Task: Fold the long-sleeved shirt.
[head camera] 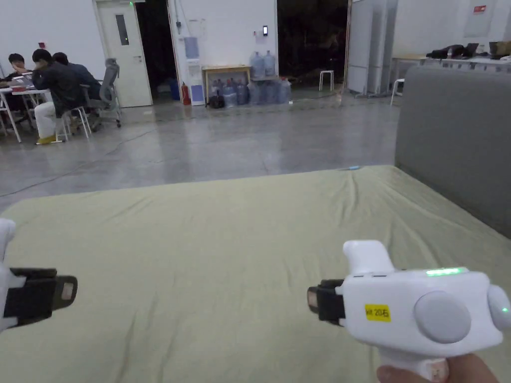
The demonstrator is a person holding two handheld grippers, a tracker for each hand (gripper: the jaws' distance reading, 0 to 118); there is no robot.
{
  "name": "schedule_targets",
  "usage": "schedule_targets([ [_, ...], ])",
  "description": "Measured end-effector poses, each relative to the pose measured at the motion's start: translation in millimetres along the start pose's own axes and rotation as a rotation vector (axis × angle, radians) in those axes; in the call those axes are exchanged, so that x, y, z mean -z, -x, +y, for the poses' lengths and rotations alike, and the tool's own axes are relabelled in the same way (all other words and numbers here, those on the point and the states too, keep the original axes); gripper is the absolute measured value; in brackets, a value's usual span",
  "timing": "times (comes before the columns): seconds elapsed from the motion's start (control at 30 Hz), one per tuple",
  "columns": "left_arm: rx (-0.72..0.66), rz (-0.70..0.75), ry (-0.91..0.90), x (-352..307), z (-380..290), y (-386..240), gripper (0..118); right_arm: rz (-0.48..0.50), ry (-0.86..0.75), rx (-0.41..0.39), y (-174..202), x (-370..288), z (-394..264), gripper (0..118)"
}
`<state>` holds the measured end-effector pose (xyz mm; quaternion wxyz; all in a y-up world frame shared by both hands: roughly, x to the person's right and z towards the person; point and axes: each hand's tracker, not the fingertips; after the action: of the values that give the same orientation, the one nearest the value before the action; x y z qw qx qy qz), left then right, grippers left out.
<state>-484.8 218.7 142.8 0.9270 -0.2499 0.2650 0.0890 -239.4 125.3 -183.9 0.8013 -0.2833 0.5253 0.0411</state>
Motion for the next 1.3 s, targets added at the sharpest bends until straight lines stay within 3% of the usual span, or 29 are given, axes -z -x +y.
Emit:
schedule_targets([
  [0.1, 0.006, 0.054, -0.208, -20.7, 28.2, -31.9, 0, -0.040, -0.164, 0.010, -13.5, -48.7, 39.5, 0],
  [0.23, 0.020, 0.244, -0.444, -27.7, 41.4, -70.5, 0, -0.151, -0.365, -0.094, -3.5, -92.7, 77.1, 0],
  [0.33, -0.067, 0.230, -0.485, -24.0, 40.7, -83.6, 0, -0.147, -0.433, -0.113, 9.1, -108.6, 89.7, 0],
  [0.5, -0.064, 0.308, -0.477, -15.9, 22.7, -100.4, 0, -0.195, -0.523, -0.149, 24.9, -122.7, 75.3, 0],
  [0.8, -0.068, 0.320, -0.481, -27.0, 17.3, -116.6, 0, -0.166, -0.481, -0.137, 20.3, -122.5, 71.3, 0],
  [0.83, -0.066, 0.334, -0.489, -28.2, 18.7, -118.1, 21, -0.147, -0.470, -0.140, 18.5, -122.5, 73.8, 15],
  [0.87, -0.062, 0.345, -0.487, -28.6, 20.7, -120.7, 61, -0.130, -0.457, -0.130, 17.6, -120.8, 75.6, 48],
  [0.9, -0.047, 0.333, -0.492, -34.6, 22.5, -123.6, 107, -0.123, -0.411, -0.119, 17.3, -117.7, 79.2, 89],
  [0.93, -0.028, 0.348, -0.537, -41.8, 22.9, -123.4, 114, -0.096, -0.396, -0.127, 14.9, -117.6, 77.2, 118],
  [1.0, -0.026, 0.349, -0.525, -40.4, 22.6, -131.5, 118, -0.086, -0.445, -0.105, 19.2, -117.9, 82.1, 118],
  [1.1, -0.015, 0.341, -0.517, -44.4, 24.5, -140.1, 118, -0.192, -0.446, -0.143, 22.7, -122.0, 82.4, 118],
  [1.17, -0.017, 0.326, -0.511, -33.5, 22.0, -135.9, 118, -0.176, -0.451, -0.139, 21.2, -120.9, 84.2, 118],
  [1.3, -0.020, 0.316, -0.501, -31.4, 18.5, -140.1, 118, -0.156, -0.416, -0.050, 15.7, -123.7, 87.3, 118],
])
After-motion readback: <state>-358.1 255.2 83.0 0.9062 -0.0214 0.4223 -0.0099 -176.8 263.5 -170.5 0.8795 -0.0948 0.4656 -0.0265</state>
